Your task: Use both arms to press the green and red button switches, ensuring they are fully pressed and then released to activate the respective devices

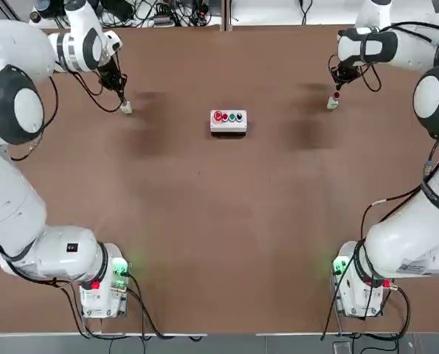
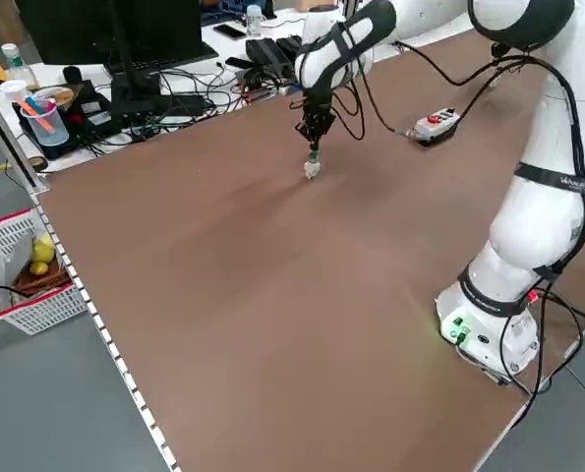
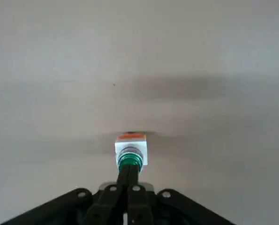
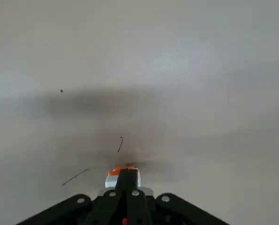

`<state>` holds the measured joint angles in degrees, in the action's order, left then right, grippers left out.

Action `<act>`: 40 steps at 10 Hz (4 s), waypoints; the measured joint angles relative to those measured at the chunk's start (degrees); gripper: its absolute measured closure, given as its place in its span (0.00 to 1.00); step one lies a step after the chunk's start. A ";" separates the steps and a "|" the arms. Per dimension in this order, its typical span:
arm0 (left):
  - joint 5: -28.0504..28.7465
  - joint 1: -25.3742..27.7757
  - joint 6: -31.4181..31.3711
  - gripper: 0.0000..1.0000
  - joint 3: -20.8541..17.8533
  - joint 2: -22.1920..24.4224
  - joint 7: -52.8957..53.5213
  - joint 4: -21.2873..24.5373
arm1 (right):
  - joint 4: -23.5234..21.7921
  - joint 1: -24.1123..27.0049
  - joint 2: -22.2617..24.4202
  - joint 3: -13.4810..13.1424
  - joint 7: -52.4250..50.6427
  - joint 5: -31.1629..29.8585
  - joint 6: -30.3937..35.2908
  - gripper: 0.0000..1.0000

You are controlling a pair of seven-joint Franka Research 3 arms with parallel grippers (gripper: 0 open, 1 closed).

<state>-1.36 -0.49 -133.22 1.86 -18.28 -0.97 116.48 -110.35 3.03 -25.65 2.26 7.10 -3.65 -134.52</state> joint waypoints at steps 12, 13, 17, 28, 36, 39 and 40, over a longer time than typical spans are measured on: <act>0.03 0.88 25.25 0.00 -0.02 7.84 0.11 -21.07 | 2.90 -0.81 3.48 0.19 2.44 0.01 6.95 0.56; 0.03 0.87 26.46 0.00 -0.02 9.54 -0.02 -22.05 | 2.88 -0.96 4.57 0.19 2.77 0.01 7.54 0.41; 0.01 0.78 36.62 0.00 0.03 12.44 0.02 -29.19 | 2.89 -1.49 10.03 0.24 4.54 0.04 10.71 0.00; 0.01 0.42 43.05 0.00 0.24 12.45 0.06 -33.43 | 9.49 -1.46 30.02 0.21 4.61 1.39 38.32 0.00; 0.01 0.57 43.07 0.00 0.20 12.44 5.19 -33.44 | 16.43 -0.94 31.14 0.14 3.62 5.17 45.01 0.00; 0.01 0.53 43.07 0.00 0.20 12.44 5.26 -33.44 | 16.64 -0.94 31.14 0.14 3.61 5.18 45.34 0.00; 0.01 0.50 43.07 0.00 0.20 12.44 5.26 -33.44 | 16.64 -0.94 31.14 0.15 3.59 5.18 45.36 0.00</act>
<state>-1.35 0.01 -90.15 2.06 -5.84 4.28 83.05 -93.72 2.09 5.49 2.40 10.70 1.53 -89.15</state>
